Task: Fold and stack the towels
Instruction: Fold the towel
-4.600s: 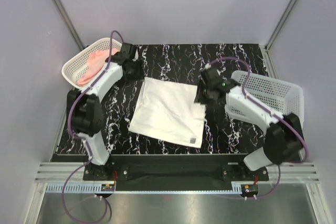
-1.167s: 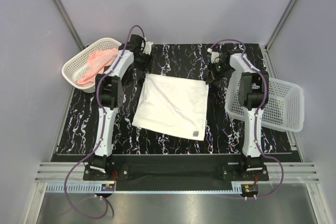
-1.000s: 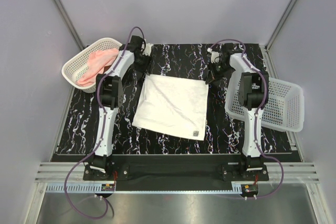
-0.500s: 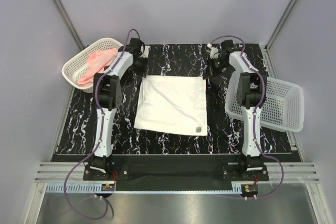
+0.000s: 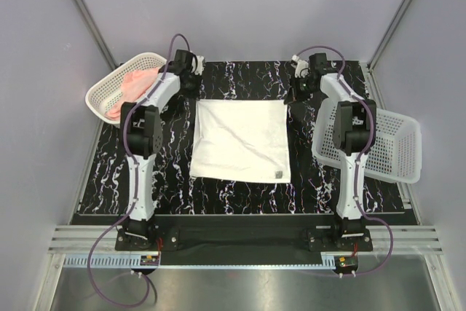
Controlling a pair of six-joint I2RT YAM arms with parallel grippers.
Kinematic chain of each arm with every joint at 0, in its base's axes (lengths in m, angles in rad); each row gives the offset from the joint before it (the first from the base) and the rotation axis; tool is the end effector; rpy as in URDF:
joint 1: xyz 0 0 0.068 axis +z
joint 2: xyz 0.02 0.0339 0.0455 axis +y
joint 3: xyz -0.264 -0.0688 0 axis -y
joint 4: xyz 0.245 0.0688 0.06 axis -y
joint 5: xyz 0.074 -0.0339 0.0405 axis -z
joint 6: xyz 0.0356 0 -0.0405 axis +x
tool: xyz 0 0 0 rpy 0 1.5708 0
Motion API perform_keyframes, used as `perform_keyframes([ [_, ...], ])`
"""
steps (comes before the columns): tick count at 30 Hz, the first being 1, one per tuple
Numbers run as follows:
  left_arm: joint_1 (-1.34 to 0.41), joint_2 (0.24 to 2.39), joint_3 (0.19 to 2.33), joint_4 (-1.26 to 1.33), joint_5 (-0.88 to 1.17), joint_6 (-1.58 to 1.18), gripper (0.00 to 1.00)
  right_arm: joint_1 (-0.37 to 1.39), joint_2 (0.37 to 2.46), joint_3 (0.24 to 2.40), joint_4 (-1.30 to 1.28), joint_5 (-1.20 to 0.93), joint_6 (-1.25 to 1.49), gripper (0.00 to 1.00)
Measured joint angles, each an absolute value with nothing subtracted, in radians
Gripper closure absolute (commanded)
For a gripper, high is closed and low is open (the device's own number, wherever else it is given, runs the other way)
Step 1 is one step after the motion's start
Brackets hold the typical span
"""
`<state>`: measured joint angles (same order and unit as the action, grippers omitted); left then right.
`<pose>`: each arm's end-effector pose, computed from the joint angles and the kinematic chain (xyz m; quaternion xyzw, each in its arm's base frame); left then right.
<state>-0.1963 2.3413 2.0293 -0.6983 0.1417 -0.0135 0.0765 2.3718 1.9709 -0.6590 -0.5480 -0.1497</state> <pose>0.5027 -0.1051 0.1923 0.1070 0.9528 -0.0965 0.2673 0.5067 0.0574 0.1658 -0.1731 0.9178 0.2527 0.2527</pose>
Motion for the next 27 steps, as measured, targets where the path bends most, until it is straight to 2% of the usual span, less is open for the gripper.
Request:
perform_keyframes([
  [14,-0.197,2.006,1.841,-0.411,0.179,0.003,1.00,0.079,2.109,1.960,-0.479,-0.404,-0.077,1.00],
  [27,-0.197,1.748,1.769,-0.330,0.255,0.017,1.00,0.079,1.838,1.934,-0.430,-0.368,-0.057,1.00],
])
